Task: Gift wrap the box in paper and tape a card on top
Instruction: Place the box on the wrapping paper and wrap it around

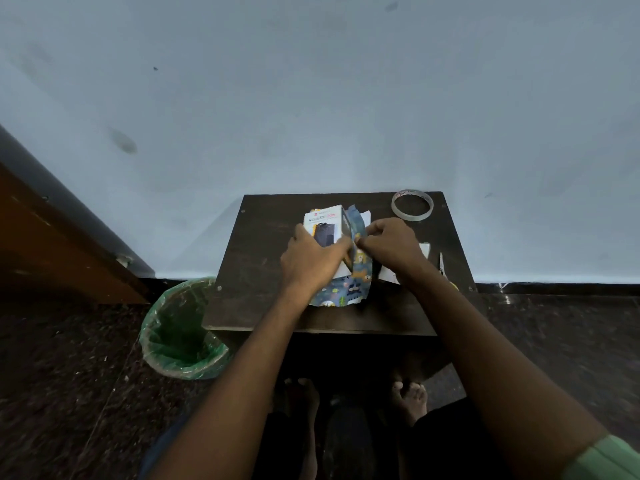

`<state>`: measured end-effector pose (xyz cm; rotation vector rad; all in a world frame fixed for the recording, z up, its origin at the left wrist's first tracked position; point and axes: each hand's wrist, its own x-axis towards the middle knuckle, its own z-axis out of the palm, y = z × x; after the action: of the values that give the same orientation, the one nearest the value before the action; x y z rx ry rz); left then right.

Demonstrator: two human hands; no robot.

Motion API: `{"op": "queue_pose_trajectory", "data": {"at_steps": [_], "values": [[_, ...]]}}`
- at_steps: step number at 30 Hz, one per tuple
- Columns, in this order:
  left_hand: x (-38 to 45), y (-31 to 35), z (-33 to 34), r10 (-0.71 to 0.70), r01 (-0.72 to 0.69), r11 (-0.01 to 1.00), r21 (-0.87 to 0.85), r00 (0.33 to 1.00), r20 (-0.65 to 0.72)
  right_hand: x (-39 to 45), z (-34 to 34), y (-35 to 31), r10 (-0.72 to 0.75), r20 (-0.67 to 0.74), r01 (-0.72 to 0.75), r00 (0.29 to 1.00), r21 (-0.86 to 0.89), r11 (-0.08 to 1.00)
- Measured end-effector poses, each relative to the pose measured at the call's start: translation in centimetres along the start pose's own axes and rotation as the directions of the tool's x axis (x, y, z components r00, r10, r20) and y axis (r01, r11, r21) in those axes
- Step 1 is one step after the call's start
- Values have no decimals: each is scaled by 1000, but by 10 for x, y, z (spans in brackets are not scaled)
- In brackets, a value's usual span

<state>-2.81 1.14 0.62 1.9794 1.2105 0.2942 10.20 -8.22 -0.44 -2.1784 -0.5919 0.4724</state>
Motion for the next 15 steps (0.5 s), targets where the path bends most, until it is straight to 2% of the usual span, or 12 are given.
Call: {"op": "queue_pose_trajectory", "data": {"at_steps": [2,4,7,10,11,13,15], "values": [[6,-1,-9,-75,93,963,-255,994,77,4,1,1,9,32,-8,999,-15,1000],[12,-4,-16,-76,148,891,-428,980,181,5,1,2,-17,49,18,999,-13,1000],[13,-6,-29,-83,237,817,-525,950,301,5,2,3,-70,51,70,996,3,998],[16,-10,-37,-107,289,769,-570,938,331,5,3,6,-94,43,94,995,-5,996],[17,-10,-40,-112,295,747,-595,939,326,3,3,5,-86,49,84,995,39,996],[17,-10,-45,-100,268,700,-662,955,281,0,0,1,-47,93,24,995,240,970],[19,-11,-51,-71,198,670,-715,977,203,-3,-2,-7,11,187,-98,982,464,881]]}}
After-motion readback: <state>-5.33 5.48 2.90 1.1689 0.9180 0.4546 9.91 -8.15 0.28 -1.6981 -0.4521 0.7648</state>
